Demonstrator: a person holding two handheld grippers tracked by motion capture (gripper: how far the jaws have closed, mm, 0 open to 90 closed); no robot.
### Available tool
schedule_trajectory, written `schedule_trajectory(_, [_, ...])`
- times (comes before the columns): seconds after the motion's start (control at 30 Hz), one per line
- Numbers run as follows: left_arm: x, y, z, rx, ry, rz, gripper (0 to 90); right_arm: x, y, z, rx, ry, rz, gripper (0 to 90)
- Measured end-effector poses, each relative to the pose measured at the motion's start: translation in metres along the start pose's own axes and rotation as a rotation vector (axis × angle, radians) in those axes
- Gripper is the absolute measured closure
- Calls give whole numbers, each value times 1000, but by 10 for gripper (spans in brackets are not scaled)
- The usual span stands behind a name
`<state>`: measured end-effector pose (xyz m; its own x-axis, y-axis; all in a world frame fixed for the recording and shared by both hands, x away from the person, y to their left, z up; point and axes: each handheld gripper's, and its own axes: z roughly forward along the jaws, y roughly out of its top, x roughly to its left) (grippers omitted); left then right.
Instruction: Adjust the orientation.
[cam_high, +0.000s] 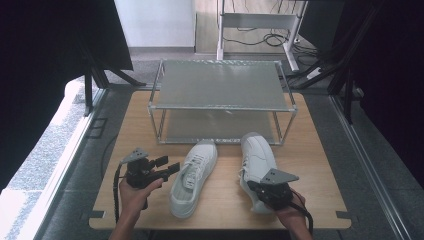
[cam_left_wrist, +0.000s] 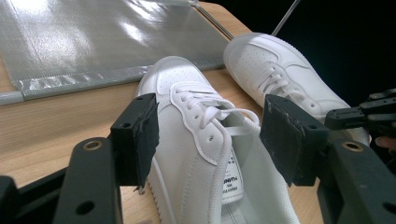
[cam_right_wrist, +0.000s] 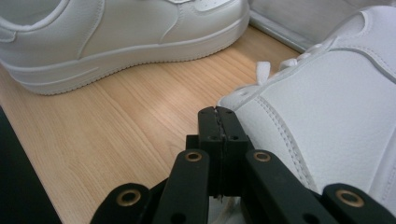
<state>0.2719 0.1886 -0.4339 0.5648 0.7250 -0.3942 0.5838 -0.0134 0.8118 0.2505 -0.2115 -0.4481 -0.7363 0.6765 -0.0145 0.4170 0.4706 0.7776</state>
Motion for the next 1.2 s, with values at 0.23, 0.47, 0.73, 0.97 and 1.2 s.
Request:
schedule_trajectory(0.23, [0, 0, 1, 8, -1, -3, 373, -14, -5, -12, -39, -16, 55, 900])
schedule_trajectory(0.47, [0, -1, 3, 18, -2, -6, 373, -34, -11, -27, -72, -27, 125, 900])
schedule_trajectory(0.73, [2, -3, 5, 13, 0, -26, 377, -67, -26, -44, -35, -92, 228, 900])
schedule_trajectory(0.97, [1, -4, 6, 9, -2, -25, 381, -80, -36, -55, -67, -105, 294, 893])
schedule_trajectory(1.2, [2, -4, 5, 8, -5, -27, 382, -41, -9, -55, -85, -62, 188, 893])
